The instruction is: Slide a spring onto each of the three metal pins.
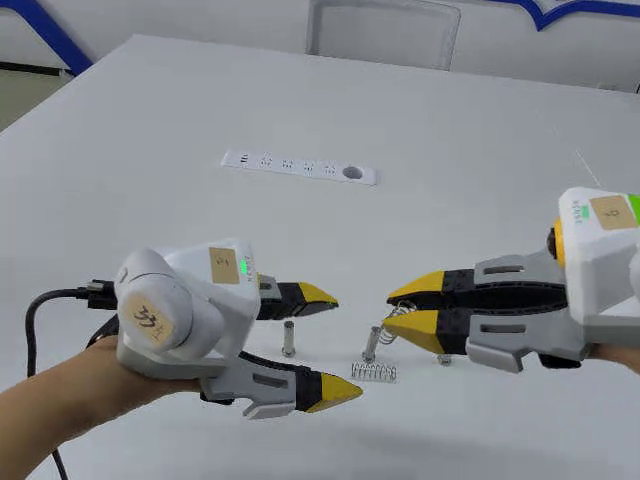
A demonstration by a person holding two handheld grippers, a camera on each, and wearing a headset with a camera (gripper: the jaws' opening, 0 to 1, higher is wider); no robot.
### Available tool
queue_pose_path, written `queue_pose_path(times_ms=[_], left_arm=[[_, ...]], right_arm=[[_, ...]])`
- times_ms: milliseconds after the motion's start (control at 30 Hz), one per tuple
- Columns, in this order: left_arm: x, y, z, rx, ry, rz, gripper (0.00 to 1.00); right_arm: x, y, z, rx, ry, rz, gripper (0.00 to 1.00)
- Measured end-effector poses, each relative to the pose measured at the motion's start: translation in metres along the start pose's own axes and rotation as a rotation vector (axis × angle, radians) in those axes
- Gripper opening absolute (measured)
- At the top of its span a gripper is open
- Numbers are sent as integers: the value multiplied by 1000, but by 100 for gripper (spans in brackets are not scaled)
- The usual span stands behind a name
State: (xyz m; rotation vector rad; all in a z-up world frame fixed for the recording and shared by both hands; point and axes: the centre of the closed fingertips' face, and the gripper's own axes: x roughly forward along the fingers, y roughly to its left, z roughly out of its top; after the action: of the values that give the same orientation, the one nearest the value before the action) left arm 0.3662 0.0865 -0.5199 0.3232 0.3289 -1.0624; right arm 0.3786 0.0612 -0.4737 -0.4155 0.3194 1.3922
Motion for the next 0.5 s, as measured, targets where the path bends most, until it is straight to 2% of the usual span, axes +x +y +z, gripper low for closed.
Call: queue_pose_path(times_ms=[167,300,500], left_arm=[[-7,10,2,-29,-19,27,68],[-15,18,1,-37,-24,64,78],[-22,25,-4,-91,-22,98,92]], right_arm=[[-16,-29,-13,23,21,-90,11],[-28,-53,-28,78,37,-171,11],[-34,-73,-51,134,65,-239,11]])
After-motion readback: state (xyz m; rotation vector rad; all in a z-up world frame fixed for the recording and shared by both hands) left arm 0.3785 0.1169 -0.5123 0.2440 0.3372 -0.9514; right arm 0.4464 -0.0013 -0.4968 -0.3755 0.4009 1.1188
